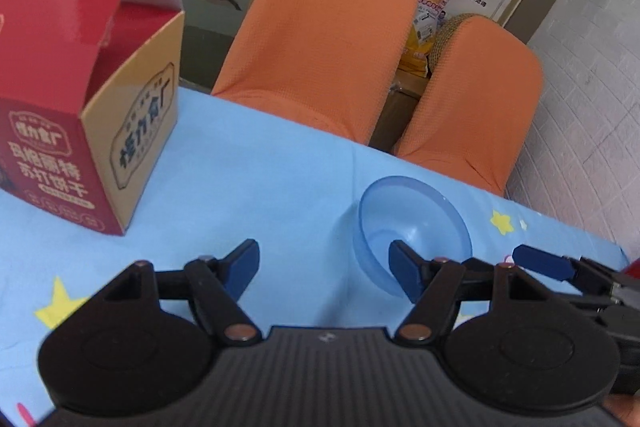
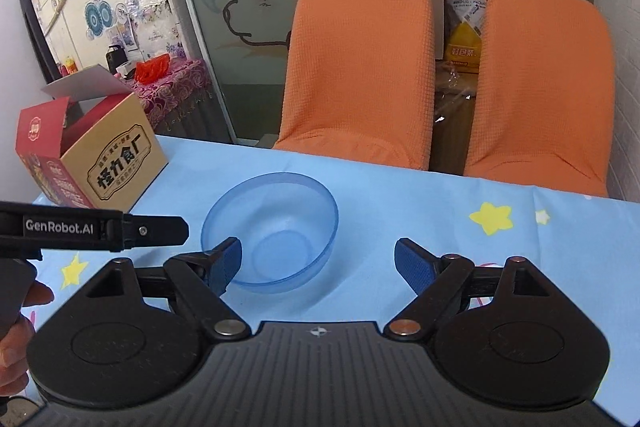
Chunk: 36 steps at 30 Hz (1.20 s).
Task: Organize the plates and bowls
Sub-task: 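Close both grippers on the blue bowl rim, then lower the blue bowl into the white bowl with both grippers and open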
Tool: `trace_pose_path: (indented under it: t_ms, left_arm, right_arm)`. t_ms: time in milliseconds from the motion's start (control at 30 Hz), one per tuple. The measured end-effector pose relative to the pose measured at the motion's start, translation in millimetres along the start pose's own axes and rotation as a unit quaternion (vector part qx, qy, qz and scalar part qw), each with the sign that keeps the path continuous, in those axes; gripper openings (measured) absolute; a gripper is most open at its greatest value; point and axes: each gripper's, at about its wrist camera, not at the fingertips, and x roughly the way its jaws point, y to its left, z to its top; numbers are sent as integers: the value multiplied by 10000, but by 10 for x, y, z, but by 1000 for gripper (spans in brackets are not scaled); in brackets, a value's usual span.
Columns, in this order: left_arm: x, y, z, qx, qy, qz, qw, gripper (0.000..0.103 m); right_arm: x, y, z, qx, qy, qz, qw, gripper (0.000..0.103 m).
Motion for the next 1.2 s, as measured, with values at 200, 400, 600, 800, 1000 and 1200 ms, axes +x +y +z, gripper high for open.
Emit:
trace_pose_path:
  t_ms: [200, 400, 600, 800, 1000, 1200]
  left_arm:
    - [416, -101, 111, -146, 179, 80, 9997, 71]
    - [590, -185, 135, 218, 313, 253, 9990, 71]
    - [626, -303, 61, 745, 219, 204, 9968, 40]
    - [541, -397, 6, 773, 349, -86, 9964, 30]
    - [199, -497, -143, 764, 367, -164, 9963, 29]
    - [-392, -671, -474, 816, 205, -269, 9961, 29]
  right_arm:
    - [256, -12, 59, -107, 97, -4, 9999, 103]
    - [500, -15, 12, -336, 320, -42, 9989, 103]
    - [546, 78, 2, -604, 334, 70, 9976, 69]
    - [340, 157, -8, -724, 427, 158, 9963, 57]
    - [23, 234, -86, -708, 437, 73, 9965, 57]
    - [-580, 390, -281, -836, 280, -65, 9961, 62]
